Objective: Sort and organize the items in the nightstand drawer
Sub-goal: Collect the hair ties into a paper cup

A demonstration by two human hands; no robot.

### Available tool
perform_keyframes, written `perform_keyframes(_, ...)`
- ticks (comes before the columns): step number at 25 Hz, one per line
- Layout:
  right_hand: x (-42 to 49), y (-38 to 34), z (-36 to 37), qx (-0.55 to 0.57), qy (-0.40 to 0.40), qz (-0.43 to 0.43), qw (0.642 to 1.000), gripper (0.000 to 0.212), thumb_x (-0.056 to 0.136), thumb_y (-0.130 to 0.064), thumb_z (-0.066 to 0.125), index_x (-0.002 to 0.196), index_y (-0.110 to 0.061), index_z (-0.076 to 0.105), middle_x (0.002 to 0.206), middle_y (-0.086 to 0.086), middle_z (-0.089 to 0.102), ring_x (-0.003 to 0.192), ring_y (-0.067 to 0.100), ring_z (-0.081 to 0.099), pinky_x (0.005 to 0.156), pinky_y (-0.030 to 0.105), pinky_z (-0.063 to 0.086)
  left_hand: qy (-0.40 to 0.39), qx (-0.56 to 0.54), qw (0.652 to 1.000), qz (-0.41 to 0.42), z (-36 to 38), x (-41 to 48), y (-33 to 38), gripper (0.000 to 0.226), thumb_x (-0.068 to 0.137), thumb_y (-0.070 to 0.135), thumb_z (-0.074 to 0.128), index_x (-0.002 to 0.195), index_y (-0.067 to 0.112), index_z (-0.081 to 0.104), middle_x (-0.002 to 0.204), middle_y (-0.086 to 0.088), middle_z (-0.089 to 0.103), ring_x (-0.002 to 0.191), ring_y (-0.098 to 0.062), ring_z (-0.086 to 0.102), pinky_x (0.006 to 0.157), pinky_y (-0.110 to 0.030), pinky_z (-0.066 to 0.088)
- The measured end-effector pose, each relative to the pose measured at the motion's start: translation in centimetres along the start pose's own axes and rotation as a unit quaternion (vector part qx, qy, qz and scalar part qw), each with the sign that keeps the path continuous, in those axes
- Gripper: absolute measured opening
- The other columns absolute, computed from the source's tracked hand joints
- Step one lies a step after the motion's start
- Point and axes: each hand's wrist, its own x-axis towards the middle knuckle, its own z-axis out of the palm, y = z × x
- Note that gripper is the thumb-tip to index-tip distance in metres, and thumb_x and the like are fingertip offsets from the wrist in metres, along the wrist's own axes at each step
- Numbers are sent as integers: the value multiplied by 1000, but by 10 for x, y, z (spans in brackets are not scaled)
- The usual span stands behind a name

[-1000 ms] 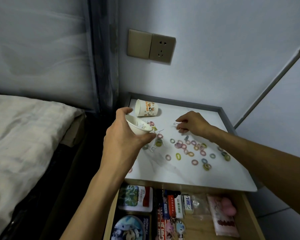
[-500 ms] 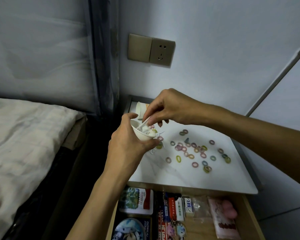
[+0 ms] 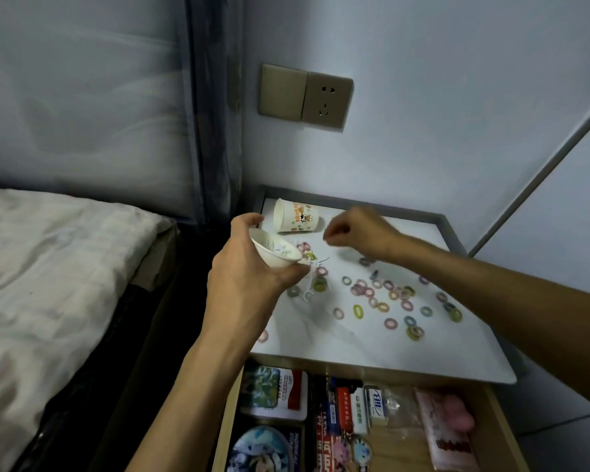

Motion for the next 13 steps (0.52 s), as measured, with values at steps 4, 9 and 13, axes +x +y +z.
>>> perform_keyframes(4, 7, 25, 53, -17, -9, 52, 998, 28, 88, -19, 71, 116, -13, 70, 115, 3, 69, 101, 16, 63, 85, 22, 44, 8, 2, 1000, -5, -5, 3, -3, 86, 64, 32, 89, 135, 29, 42, 119, 3, 61, 105, -16, 60, 87, -34, 55)
perform_keyframes(9, 18, 26, 74, -11, 7, 80, 997, 9, 86, -22, 74, 89, -15, 70, 90, -1, 65, 84, 16, 61, 65, 22, 38, 11, 7, 1000, -2, -4, 5, -6, 85, 64, 34, 89, 135, 30, 42, 115, 4, 60, 102, -15, 59, 84, -30, 53)
perform_keyframes(13, 10, 34, 69, -11, -27, 101, 994, 10, 90, -19, 70, 84, -15, 63, 80, -4, 61, 73, 10, 57, 63, 23, 39, 4, 8, 1000, -3, -1, 4, -5, 84, 64, 35, 88, 134, 31, 42, 111, 6, 61, 102, -15, 61, 87, -37, 55)
